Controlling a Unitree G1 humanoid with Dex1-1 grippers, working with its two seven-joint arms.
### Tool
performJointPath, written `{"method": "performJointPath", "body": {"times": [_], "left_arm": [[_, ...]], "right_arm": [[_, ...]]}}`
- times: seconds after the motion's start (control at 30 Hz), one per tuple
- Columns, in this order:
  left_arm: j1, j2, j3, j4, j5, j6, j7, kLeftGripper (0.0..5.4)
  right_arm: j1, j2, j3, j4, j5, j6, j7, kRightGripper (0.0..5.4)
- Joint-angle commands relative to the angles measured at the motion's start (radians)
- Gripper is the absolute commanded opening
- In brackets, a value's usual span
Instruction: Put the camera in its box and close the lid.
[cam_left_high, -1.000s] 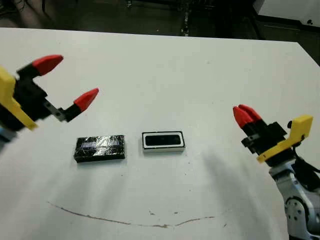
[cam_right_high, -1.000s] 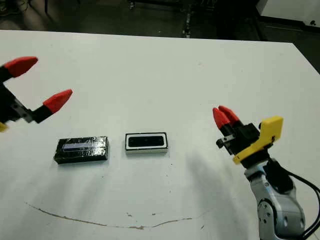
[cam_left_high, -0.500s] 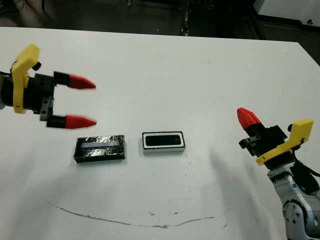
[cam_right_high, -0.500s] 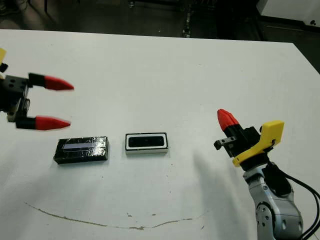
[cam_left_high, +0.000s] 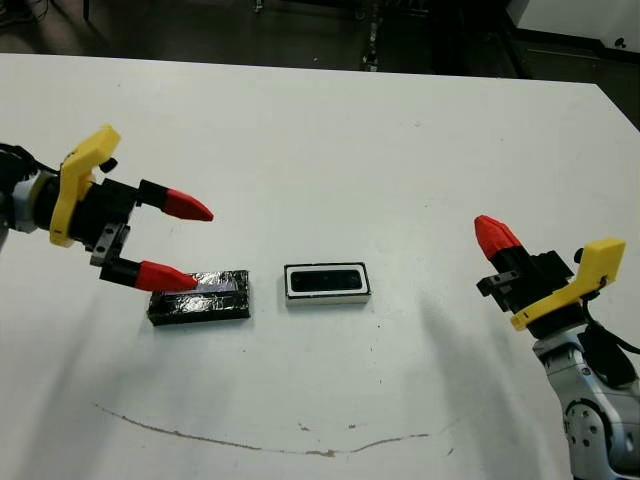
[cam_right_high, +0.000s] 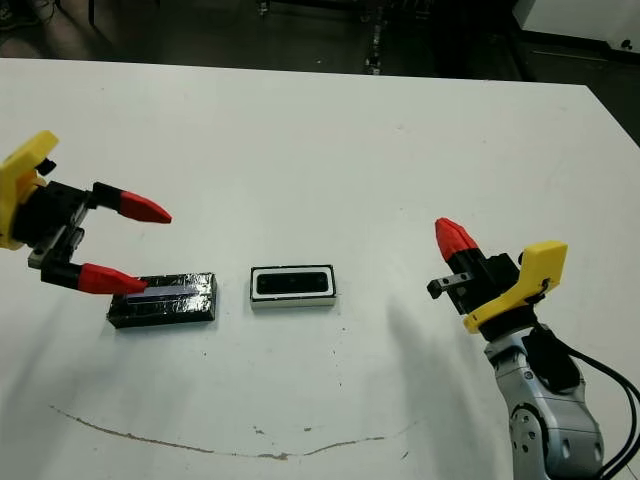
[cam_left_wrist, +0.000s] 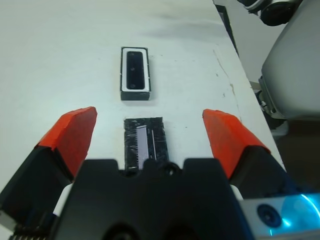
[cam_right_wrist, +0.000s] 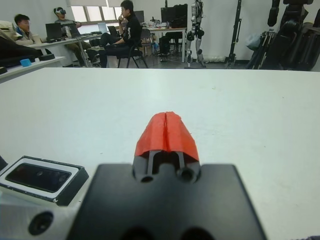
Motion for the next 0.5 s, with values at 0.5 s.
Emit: {"method": "performJointPath", "body": {"times": [0.5], "left_arm": [[0.107, -0.029, 0.025, -0.075, 0.049, 0.053, 0.009, 5.4]], "right_arm": [[-0.008, -0.014, -0.002, 0.006, -0.004, 0.008, -0.02, 0.01]]}}
